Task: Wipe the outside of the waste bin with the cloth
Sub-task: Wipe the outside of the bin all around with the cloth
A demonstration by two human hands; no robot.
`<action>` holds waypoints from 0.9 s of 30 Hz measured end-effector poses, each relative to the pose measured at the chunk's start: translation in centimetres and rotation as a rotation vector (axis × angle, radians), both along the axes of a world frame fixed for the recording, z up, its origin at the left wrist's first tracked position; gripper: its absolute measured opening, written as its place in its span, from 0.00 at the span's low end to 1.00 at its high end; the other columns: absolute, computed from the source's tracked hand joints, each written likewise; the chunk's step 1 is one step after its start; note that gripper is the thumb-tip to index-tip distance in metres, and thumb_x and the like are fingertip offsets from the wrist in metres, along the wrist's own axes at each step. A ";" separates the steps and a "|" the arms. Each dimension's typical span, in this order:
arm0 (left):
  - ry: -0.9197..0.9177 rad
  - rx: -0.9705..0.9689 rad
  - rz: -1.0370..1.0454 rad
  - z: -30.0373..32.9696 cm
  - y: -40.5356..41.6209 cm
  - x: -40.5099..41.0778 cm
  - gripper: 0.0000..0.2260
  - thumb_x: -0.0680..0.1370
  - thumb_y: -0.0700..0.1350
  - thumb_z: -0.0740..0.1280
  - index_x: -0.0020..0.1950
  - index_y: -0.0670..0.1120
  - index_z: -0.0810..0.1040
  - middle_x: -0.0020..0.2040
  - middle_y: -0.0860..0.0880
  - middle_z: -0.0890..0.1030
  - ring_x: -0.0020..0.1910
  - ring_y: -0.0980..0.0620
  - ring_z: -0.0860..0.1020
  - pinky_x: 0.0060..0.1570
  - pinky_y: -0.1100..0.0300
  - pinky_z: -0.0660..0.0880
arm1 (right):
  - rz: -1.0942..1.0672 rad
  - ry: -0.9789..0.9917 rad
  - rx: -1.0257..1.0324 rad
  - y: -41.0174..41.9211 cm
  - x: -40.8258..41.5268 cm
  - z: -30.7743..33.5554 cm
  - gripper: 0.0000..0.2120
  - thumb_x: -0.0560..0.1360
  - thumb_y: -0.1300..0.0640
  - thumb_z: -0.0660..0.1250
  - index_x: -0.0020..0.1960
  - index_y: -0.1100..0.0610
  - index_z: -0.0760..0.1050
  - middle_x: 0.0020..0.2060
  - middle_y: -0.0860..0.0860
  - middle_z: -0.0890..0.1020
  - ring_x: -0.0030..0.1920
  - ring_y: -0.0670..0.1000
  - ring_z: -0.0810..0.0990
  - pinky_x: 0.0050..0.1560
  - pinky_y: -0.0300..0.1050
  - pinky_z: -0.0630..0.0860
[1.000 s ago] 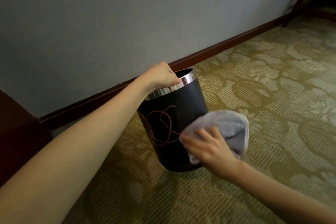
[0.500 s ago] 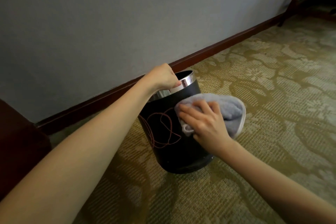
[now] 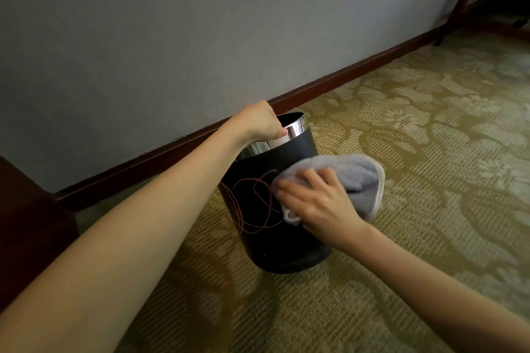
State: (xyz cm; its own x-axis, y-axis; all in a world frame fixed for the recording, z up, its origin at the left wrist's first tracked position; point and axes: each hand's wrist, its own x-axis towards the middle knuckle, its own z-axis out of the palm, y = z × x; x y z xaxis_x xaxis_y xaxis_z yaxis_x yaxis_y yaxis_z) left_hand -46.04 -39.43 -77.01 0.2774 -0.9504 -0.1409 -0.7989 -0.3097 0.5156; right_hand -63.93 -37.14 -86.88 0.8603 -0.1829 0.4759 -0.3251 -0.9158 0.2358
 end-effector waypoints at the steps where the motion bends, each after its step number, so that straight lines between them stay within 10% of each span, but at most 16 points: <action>1: -0.004 0.001 -0.002 0.0 0.0 0.0 0.14 0.76 0.47 0.67 0.57 0.41 0.80 0.58 0.42 0.80 0.58 0.45 0.77 0.60 0.52 0.73 | -0.020 -0.037 0.008 -0.2 0.5 0.5 0.15 0.74 0.59 0.58 0.54 0.57 0.80 0.55 0.51 0.82 0.52 0.56 0.71 0.47 0.51 0.62; 9: 0.098 -0.077 -0.047 -1.2 0.9 0.3 0.10 0.74 0.48 0.68 0.47 0.43 0.83 0.52 0.45 0.83 0.49 0.52 0.79 0.50 0.58 0.73 | -0.070 -0.101 0.016 2.3 -0.7 -3.4 0.15 0.74 0.57 0.60 0.56 0.57 0.81 0.59 0.49 0.80 0.55 0.57 0.70 0.48 0.50 0.62; 15: 0.163 -0.162 -0.241 -2.2 3.6 3.6 0.15 0.77 0.58 0.61 0.59 0.55 0.78 0.57 0.58 0.79 0.57 0.59 0.76 0.57 0.59 0.70 | -0.101 -0.071 0.062 2.1 -2.4 -4.1 0.17 0.71 0.58 0.61 0.58 0.56 0.80 0.60 0.48 0.80 0.55 0.56 0.70 0.47 0.51 0.64; 22: 0.154 -0.172 -0.228 -5.1 6.9 6.9 0.12 0.80 0.45 0.59 0.49 0.63 0.76 0.49 0.62 0.79 0.51 0.68 0.75 0.47 0.71 0.69 | -0.114 -0.112 0.080 1.6 -2.8 -4.1 0.18 0.71 0.58 0.61 0.58 0.55 0.80 0.59 0.47 0.80 0.54 0.56 0.71 0.47 0.50 0.65; 27: 0.114 -0.208 -0.206 -5.7 6.5 6.2 0.11 0.79 0.39 0.60 0.42 0.50 0.78 0.43 0.49 0.81 0.46 0.52 0.78 0.47 0.55 0.73 | -0.098 -0.112 0.105 1.6 -3.3 -3.5 0.19 0.68 0.60 0.65 0.58 0.54 0.80 0.58 0.46 0.81 0.53 0.57 0.76 0.49 0.49 0.63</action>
